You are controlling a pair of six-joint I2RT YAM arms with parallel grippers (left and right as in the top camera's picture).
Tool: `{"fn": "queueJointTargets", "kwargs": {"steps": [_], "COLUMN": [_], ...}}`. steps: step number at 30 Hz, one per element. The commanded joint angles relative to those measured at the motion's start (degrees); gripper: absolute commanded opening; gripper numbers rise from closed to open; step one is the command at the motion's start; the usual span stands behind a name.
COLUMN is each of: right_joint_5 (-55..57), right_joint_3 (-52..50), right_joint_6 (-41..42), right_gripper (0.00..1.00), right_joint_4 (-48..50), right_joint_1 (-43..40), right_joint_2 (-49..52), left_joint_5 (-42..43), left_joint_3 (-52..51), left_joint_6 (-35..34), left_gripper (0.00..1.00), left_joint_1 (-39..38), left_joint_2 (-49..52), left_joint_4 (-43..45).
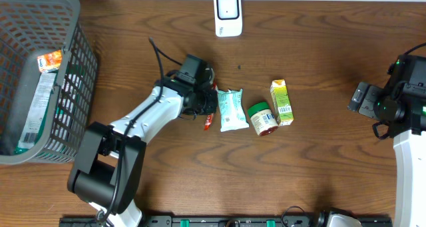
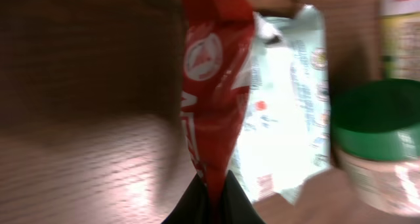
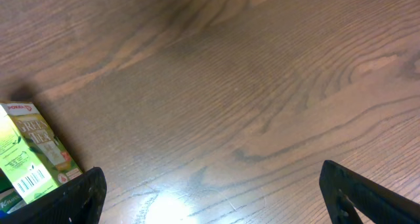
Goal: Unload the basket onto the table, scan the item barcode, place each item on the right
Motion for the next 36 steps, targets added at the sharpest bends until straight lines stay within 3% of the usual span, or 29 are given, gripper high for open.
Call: {"fn": "queueJointTargets", "kwargs": {"steps": [1, 13, 22, 25, 27, 36], "right_joint_5": [0.37, 0.37, 0.37, 0.37, 0.37, 0.37], "right_joint_3": [0.37, 0.37, 0.37, 0.37, 0.37, 0.37], "right_joint_6": [-0.44, -0.44, -0.44, -0.44, -0.44, -0.44], "right_gripper": [0.99, 0.99, 0.99, 0.99, 0.99, 0.99], "right_joint_4": [-0.09, -0.09, -0.09, -0.09, -0.09, -0.09], "right_joint_1": [-0.24, -0.24, -0.24, -0.24, -0.24, -0.24], "right_joint_2": [-0.31, -0.31, -0.31, -0.31, -0.31, -0.31], "left_joint_5": [15.54, 37.31, 32.81, 30.77, 28.83, 19.69], "left_joint_3": [-0.04, -1.33, -1.33, -1.33, -1.33, -1.33], "left_joint_6": [-0.94, 0.94, 0.98, 0.98, 0.98, 1.01], "left_gripper": [0.07, 0.07, 0.08, 0.17, 0.31, 0.40], "left_joint_1": [2.21, 2.75, 4.59, 5.25, 5.42, 5.42], "left_joint_2": [0.55, 12.85, 15.30, 15.30, 15.30, 15.15], "left_joint_4": [0.13, 12.35, 11.91, 11.91, 11.87, 11.43]}}
